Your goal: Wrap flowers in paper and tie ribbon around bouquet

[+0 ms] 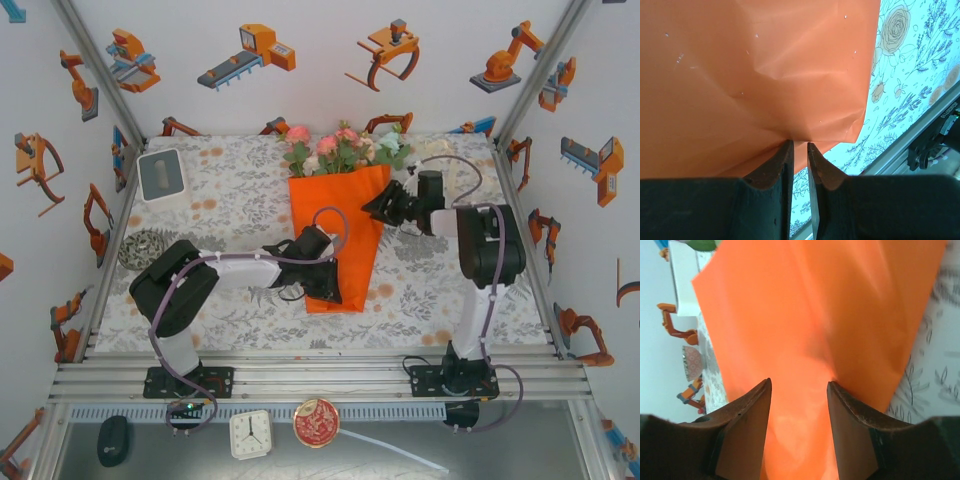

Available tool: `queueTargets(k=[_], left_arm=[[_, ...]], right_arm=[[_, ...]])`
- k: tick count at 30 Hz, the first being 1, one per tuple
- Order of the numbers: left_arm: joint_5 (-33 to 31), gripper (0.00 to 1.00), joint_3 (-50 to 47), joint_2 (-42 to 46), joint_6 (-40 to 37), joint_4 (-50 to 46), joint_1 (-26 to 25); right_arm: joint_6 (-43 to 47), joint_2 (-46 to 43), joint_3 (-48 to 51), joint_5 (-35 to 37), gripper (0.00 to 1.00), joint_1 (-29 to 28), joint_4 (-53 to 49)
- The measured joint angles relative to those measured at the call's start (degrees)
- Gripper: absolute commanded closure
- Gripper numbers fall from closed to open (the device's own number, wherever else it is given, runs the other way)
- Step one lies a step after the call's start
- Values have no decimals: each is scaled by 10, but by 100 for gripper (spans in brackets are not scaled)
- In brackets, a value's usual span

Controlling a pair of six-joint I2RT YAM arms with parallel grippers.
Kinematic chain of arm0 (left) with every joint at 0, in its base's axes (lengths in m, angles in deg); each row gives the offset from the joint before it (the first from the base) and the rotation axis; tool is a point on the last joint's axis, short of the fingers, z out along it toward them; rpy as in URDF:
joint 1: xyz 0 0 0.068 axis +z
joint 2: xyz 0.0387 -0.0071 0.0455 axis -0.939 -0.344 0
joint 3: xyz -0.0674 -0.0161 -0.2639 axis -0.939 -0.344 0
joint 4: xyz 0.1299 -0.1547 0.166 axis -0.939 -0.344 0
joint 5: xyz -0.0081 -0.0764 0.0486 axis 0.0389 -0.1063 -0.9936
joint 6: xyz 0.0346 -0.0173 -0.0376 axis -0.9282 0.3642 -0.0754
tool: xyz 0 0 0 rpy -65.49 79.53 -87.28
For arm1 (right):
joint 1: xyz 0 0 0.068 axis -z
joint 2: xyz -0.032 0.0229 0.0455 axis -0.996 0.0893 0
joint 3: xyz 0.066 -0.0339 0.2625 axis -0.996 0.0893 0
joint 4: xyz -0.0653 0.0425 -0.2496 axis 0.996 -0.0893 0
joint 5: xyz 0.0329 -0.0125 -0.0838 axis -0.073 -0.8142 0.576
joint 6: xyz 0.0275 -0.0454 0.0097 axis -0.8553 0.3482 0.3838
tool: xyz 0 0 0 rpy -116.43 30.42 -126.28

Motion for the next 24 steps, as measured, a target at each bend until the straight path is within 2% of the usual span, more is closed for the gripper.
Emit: queueTargets(k=[5,15,20,24], left_arm=[[-18,70,0,26,-8,-12,0],[-45,69,71,93,-49,-52,0],[-37,68,117,83,-53,-51,0],[-19,68,177,18,-54,-46,-2]], right_arm=[[8,-21,-33,-25,53,16,-21],[61,-198,-10,8,53,17,-94],[62,-200,35,28,53,17,-99],[56,-177,69,34,53,17,-99]])
